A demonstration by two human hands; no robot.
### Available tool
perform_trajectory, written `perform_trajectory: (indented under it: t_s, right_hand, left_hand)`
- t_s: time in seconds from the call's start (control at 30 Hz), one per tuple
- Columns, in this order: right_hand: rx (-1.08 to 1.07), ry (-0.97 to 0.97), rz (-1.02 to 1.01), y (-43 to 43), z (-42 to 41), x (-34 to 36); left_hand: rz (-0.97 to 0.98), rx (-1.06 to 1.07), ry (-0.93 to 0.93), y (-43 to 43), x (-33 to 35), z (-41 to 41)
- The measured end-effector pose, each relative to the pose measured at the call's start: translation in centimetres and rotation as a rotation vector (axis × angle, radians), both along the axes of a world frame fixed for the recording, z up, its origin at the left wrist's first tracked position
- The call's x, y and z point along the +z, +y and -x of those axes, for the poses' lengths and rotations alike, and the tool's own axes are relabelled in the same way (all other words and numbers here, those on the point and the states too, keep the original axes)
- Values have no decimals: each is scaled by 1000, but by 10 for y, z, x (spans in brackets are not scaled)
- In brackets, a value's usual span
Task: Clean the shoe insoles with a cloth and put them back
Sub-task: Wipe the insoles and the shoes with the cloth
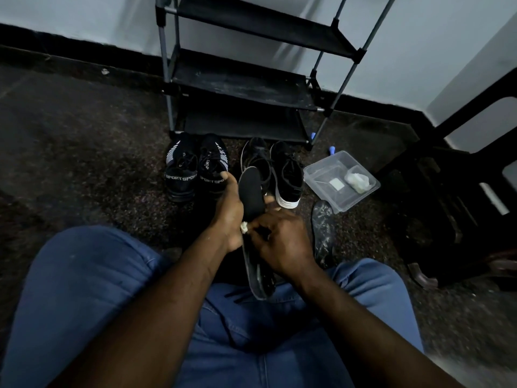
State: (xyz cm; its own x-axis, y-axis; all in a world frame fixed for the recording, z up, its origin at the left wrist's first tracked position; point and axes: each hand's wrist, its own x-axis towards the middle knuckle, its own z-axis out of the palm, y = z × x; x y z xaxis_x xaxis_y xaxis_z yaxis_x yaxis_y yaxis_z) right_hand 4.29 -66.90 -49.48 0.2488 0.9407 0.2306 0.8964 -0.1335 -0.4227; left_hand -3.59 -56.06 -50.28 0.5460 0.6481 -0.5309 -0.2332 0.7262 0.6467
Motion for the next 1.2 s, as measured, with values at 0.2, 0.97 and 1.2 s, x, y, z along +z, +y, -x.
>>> perform_trajectory:
  t_s: [0.2,0.97,1.2]
  right_hand:
    - [-197,-89,-5,5,-21,11]
    - [60,-240,28,-3,-19,19]
    - [34,-256,63,-2,-13,18]
  left_hand:
    - [-40,-220,-42,-8,-2,0]
    - [13,-196,-114,3,-4,7]
    - [-37,-126,-48,-2,-2,5]
